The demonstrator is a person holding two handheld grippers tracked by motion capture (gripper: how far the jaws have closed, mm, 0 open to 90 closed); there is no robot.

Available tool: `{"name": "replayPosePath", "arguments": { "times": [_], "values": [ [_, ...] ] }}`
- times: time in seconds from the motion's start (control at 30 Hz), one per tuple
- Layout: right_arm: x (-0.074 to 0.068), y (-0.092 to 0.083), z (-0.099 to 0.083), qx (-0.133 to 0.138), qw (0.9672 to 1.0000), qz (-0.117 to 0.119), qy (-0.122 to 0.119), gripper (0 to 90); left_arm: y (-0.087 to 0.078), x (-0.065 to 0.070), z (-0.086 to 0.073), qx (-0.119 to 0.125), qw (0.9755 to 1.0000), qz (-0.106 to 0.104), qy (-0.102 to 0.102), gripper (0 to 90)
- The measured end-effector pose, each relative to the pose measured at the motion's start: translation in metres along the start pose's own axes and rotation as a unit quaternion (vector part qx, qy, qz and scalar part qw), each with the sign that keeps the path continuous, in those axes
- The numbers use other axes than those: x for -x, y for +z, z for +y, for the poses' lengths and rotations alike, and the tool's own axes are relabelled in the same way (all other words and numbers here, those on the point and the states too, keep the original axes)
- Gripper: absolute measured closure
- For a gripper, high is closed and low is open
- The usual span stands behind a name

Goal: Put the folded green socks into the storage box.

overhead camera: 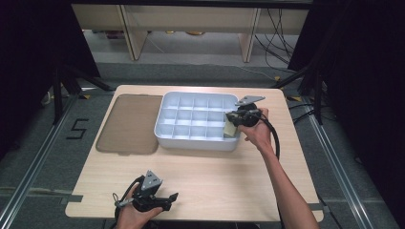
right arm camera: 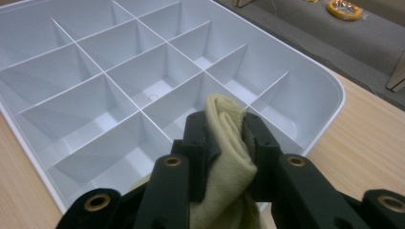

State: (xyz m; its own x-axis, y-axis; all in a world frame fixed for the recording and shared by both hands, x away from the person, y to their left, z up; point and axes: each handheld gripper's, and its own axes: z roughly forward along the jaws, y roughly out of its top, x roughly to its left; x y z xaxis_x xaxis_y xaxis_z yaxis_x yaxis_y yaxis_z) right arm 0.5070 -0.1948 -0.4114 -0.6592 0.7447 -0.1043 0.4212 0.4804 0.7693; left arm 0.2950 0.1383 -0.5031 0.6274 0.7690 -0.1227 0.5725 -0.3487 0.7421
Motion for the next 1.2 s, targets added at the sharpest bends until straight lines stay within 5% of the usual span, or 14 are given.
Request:
{"name": "replayPosePath", "arguments": {
  "times": [0.07,0.5,0.57,0.77,0.8,0.93,1.1,1.2],
  "values": [
    [-0.002,0.002,-0.002,-0.011,0.9999,0.0,0.01,74.1,0.001,0.0,0.0,-0.003,1.0,0.003,-0.003,23.7],
    [-0.009,0.014,-0.008,-0.034,0.9987,-0.02,-0.031,74.1,0.001,0.001,-0.001,-0.004,1.0,0.001,-0.004,23.7],
    [-0.009,0.015,-0.01,-0.037,0.9984,-0.022,-0.036,74.1,-0.002,-0.001,0.0,-0.016,0.9998,-0.002,0.011,23.7],
    [-0.013,0.017,-0.017,-0.032,0.9982,-0.027,-0.044,74.1,0.0,0.001,0.0,-0.001,1.0,0.0,-0.008,23.7],
    [-0.014,0.018,-0.018,-0.033,0.9979,-0.025,-0.05,74.0,-0.003,-0.001,0.001,-0.014,0.9999,-0.003,0.009,23.7],
    [-0.017,0.019,-0.022,-0.039,0.9975,-0.022,-0.056,74.0,0.001,0.001,0.0,-0.002,1.0,0.003,-0.006,23.7],
    [-0.018,0.021,-0.027,-0.032,0.9978,-0.021,-0.054,73.7,-0.002,-0.001,0.0,-0.011,0.9999,0.0,0.008,23.7],
    [-0.02,0.02,-0.028,-0.039,0.9971,-0.03,-0.058,72.7,0.0,0.0,0.0,-0.002,1.0,0.005,-0.007,23.7]
  ]
}}
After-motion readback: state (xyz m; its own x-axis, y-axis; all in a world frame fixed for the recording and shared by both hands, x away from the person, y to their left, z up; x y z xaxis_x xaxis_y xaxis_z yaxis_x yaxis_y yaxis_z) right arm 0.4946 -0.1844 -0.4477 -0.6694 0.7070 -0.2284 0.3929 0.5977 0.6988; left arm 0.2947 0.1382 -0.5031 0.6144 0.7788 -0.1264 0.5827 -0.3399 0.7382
